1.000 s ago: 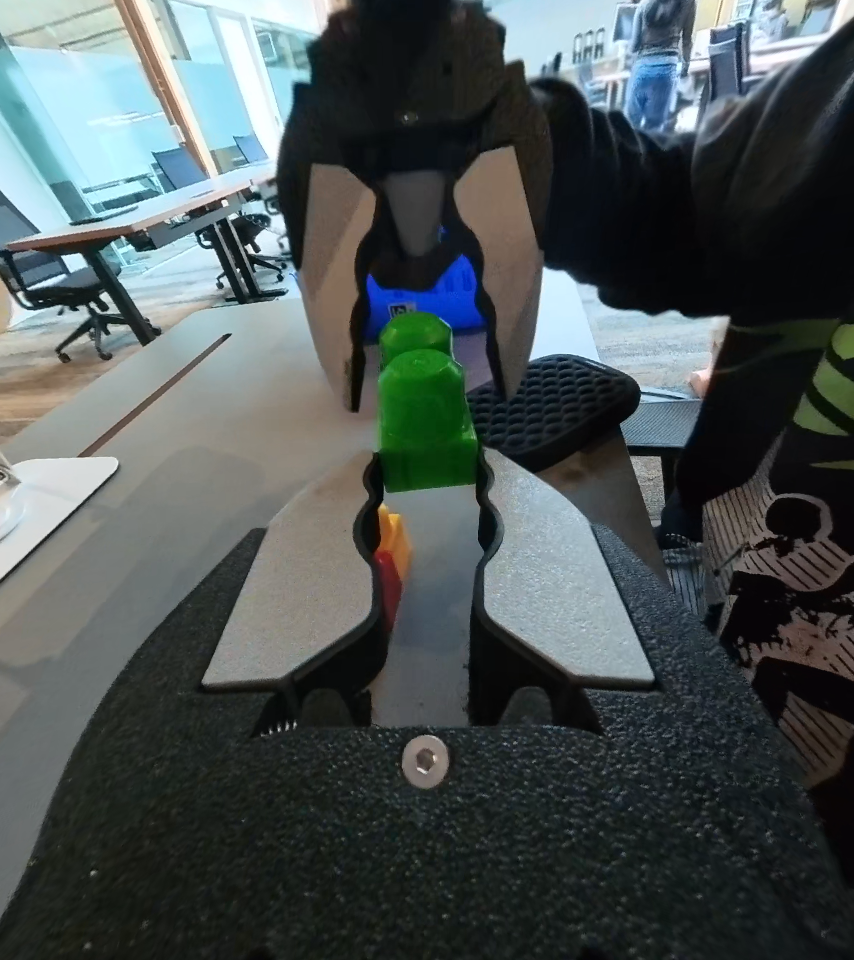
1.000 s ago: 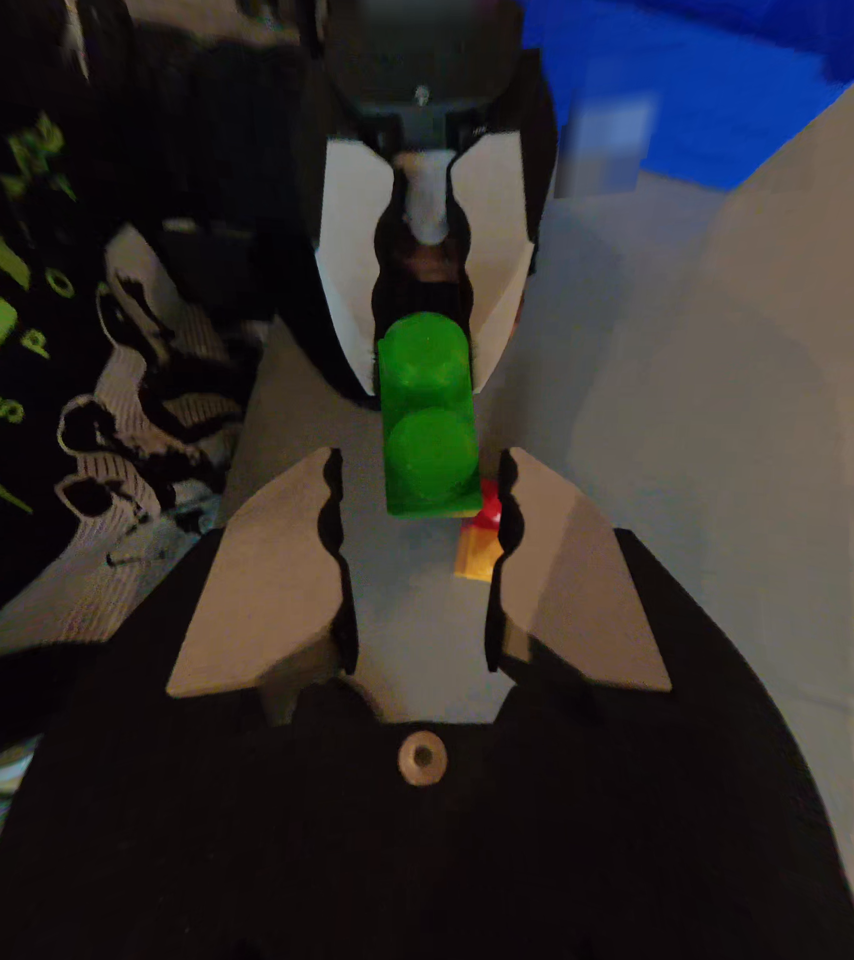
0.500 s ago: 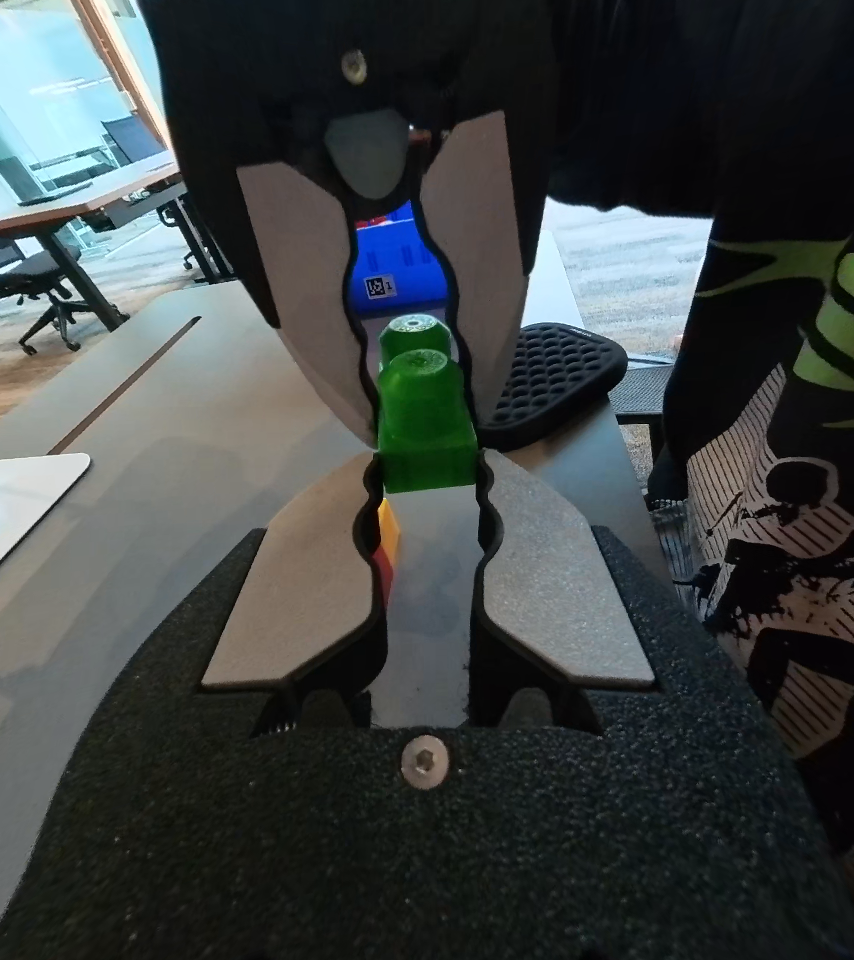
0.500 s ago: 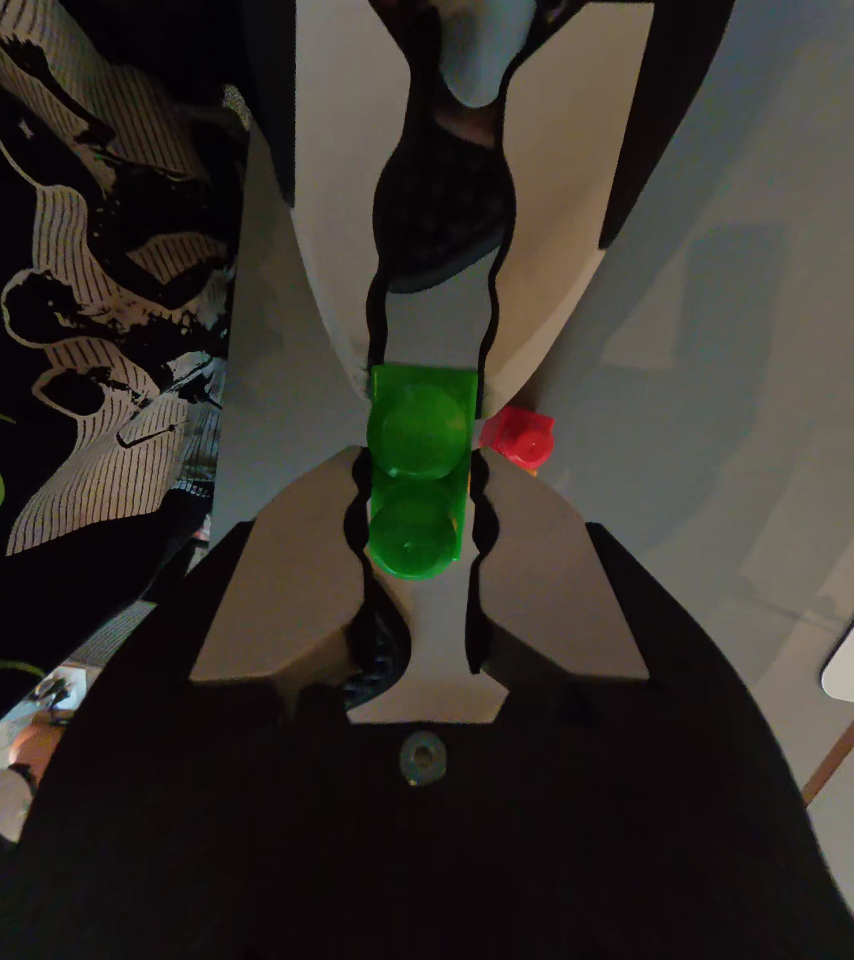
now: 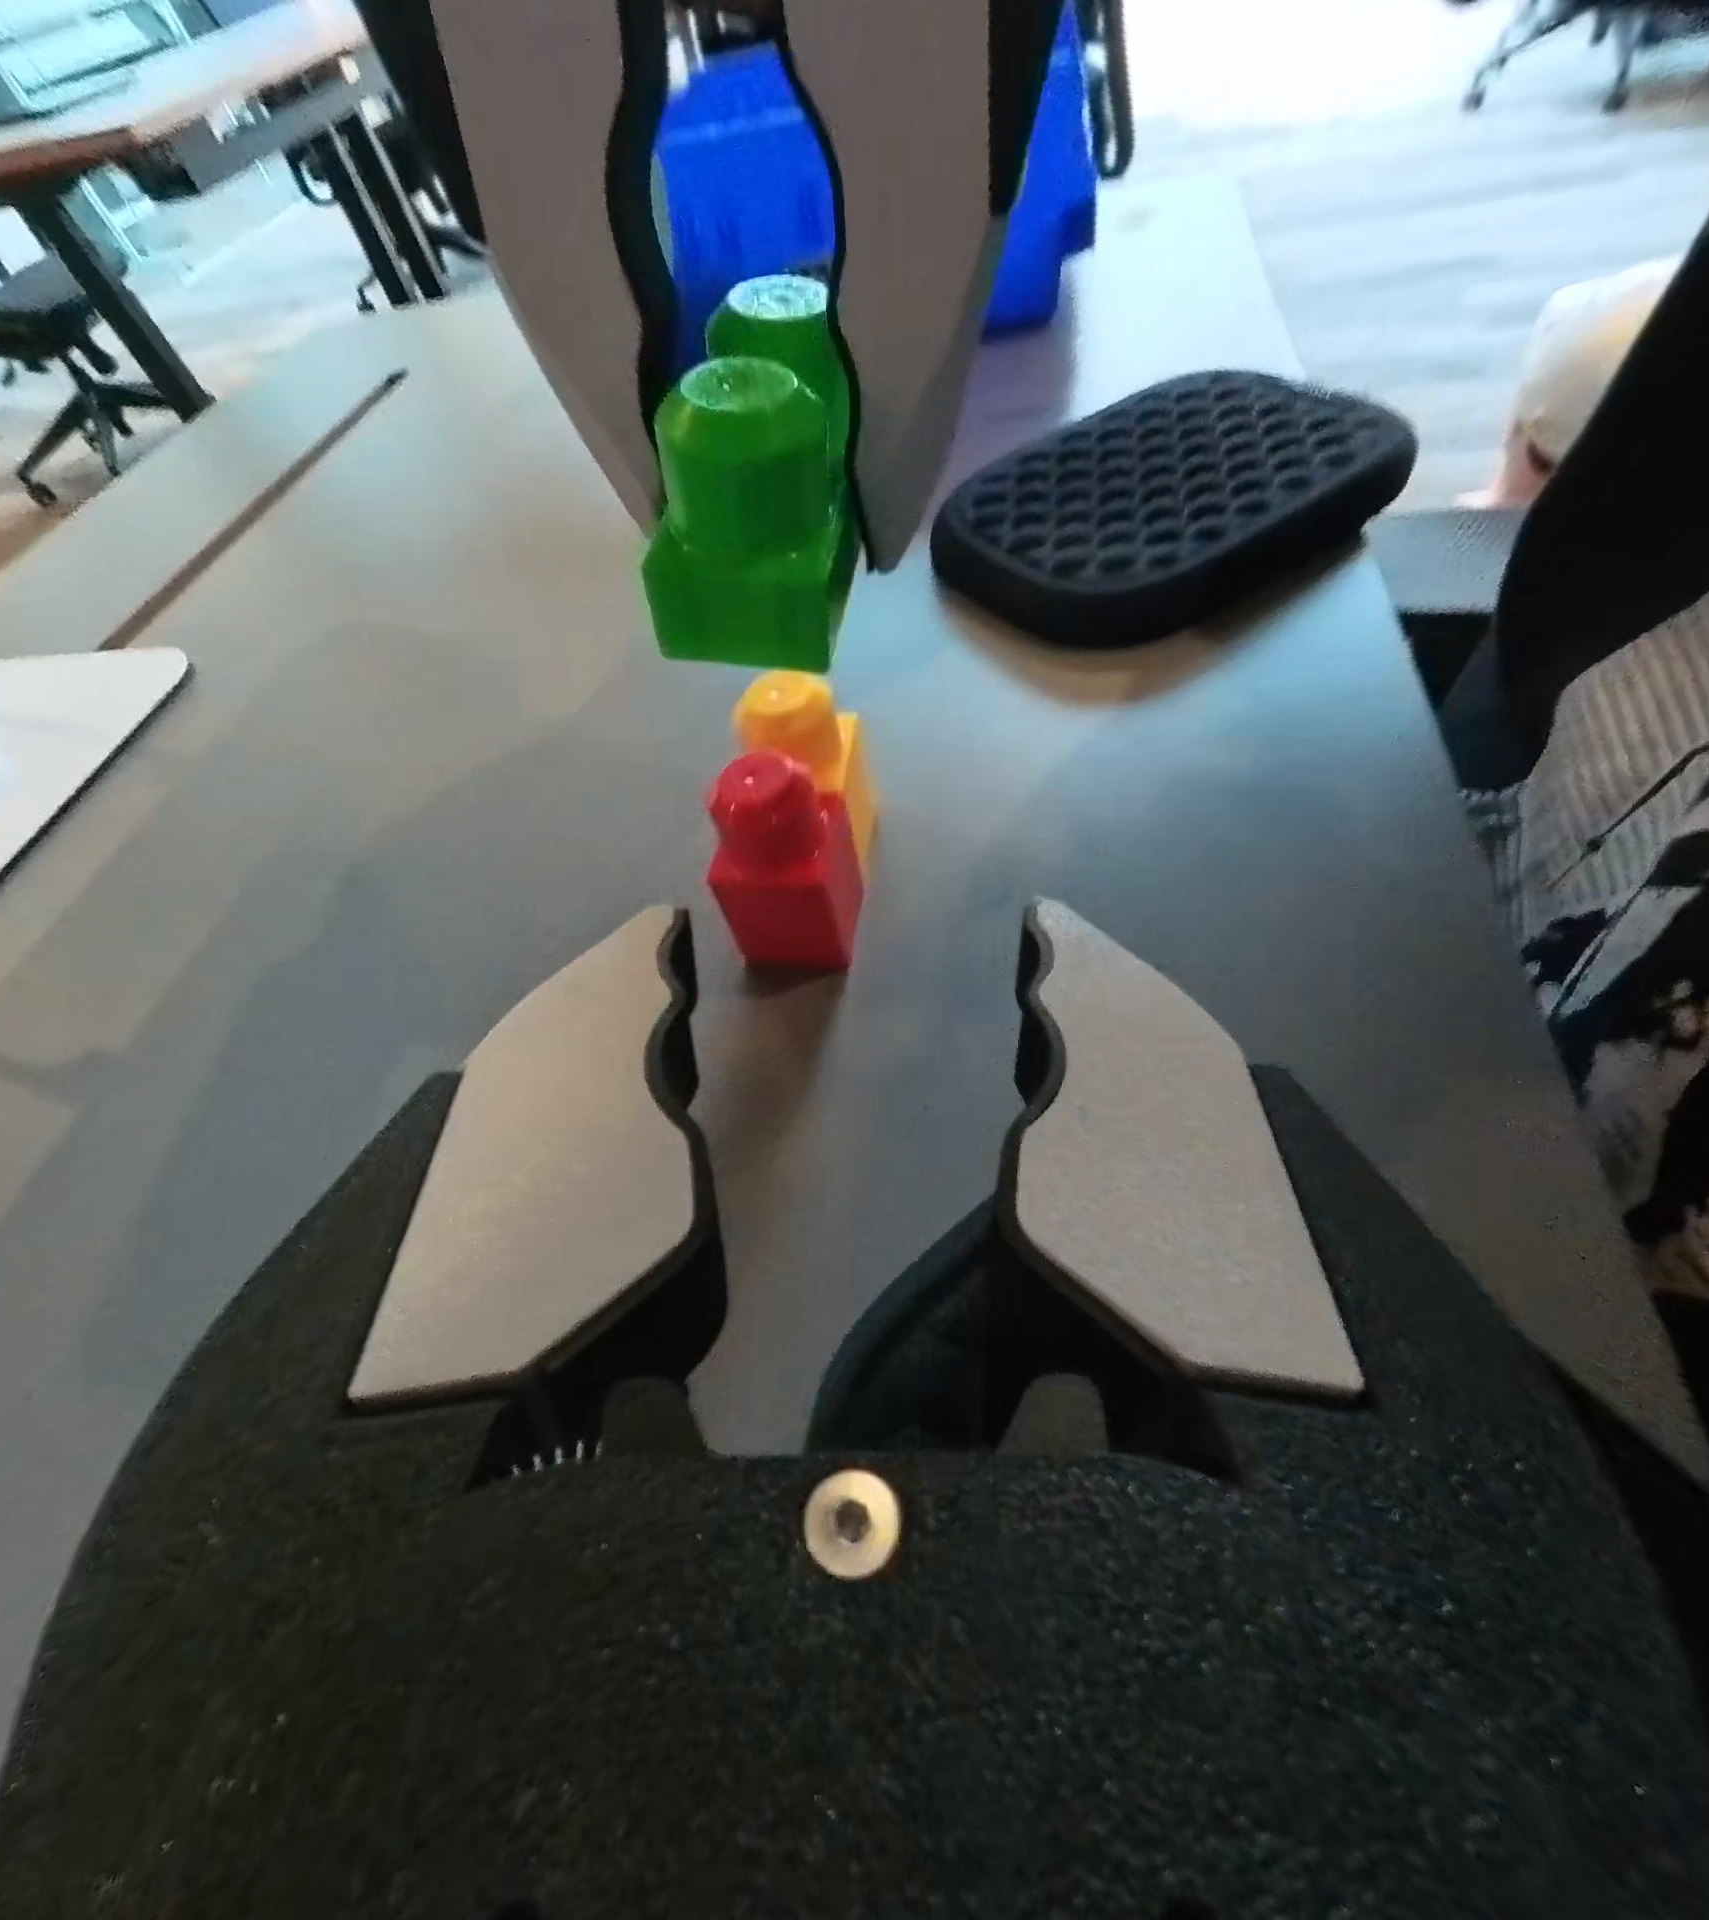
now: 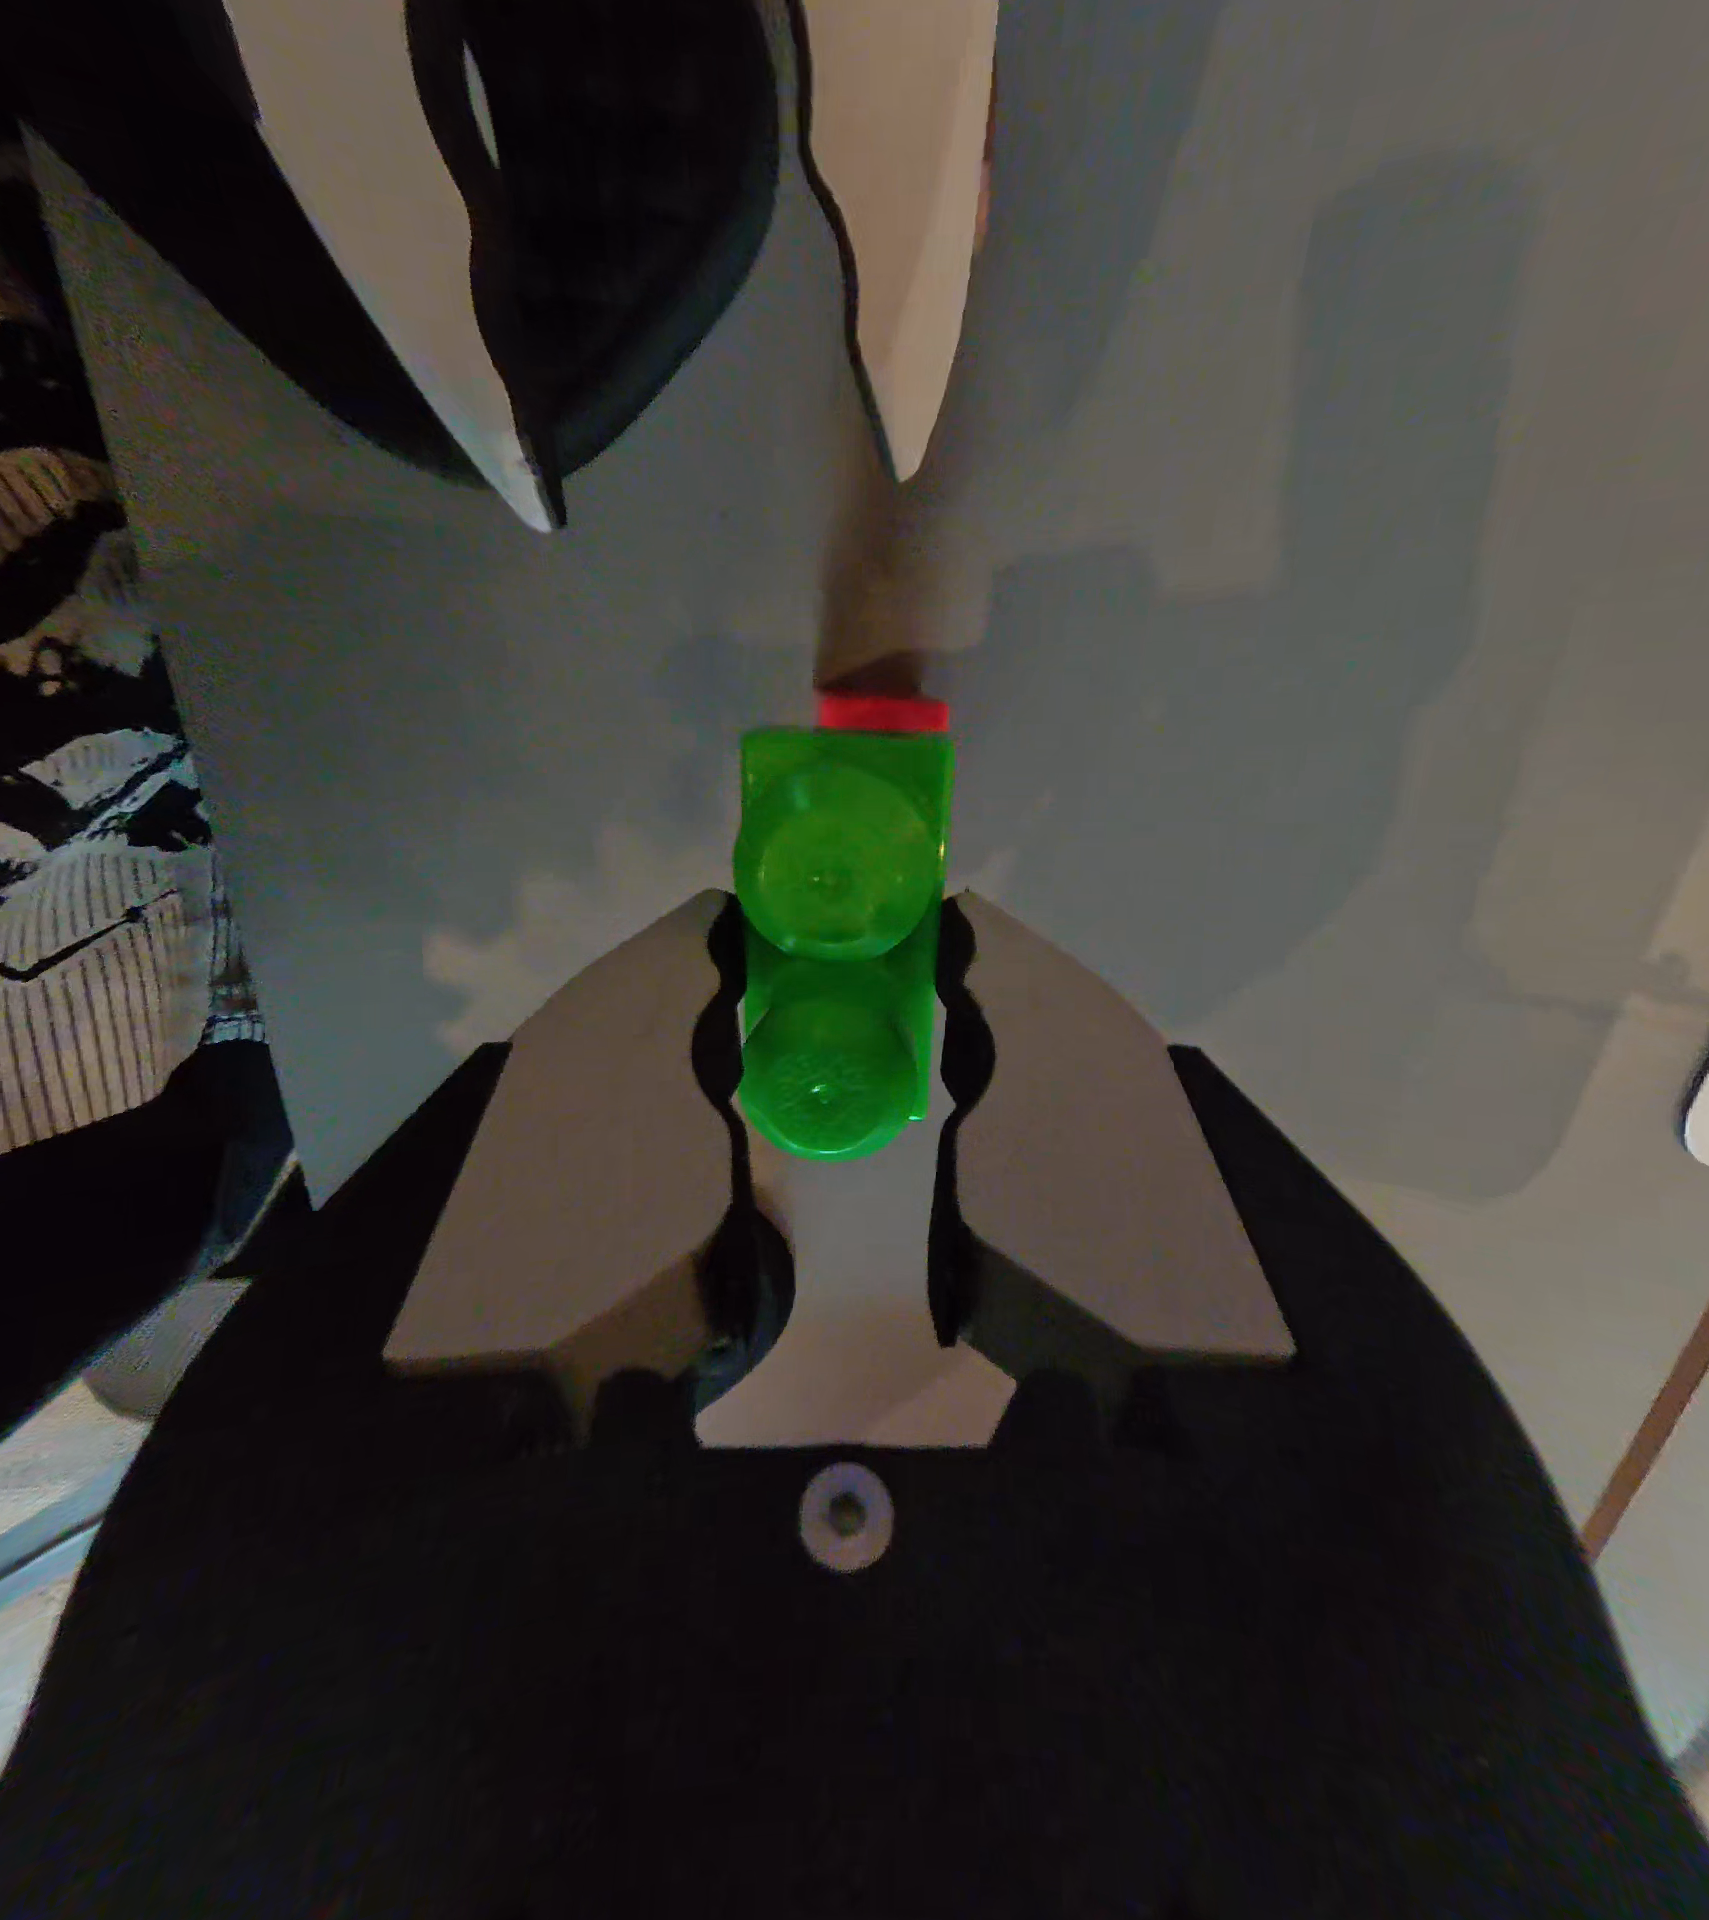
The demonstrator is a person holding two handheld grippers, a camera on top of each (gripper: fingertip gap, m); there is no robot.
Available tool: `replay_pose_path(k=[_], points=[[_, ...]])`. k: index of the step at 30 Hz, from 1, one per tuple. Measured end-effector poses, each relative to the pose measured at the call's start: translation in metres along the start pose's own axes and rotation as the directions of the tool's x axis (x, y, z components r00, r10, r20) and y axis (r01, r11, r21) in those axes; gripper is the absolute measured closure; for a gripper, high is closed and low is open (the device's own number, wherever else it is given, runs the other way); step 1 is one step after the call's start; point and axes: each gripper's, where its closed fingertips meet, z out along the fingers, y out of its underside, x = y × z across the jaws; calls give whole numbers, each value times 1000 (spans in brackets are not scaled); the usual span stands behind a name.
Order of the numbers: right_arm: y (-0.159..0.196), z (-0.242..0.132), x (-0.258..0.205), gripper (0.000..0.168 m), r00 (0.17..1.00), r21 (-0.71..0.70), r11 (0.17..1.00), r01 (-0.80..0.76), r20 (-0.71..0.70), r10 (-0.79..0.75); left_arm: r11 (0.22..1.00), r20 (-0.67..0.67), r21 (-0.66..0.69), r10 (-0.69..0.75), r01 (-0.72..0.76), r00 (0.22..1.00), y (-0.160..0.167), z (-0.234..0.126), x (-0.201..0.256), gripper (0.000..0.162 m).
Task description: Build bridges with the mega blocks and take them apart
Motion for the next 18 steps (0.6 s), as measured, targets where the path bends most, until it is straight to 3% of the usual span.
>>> replay_pose_path(k=[6,15,18], points=[[1,15,9,133,1000,-30,999,-30,2,30,1000,-78,-23,14,-15,997,14,3,-16,86],[5,27,14,133,998,-76,996,-51,18,53,982,-119,186,-17,39,993,8,-7,-32,72],[4,31,16,133,997,-75,995,-68,27,70,984,-123,172,-20,41,992,10,-8,-33,72]])
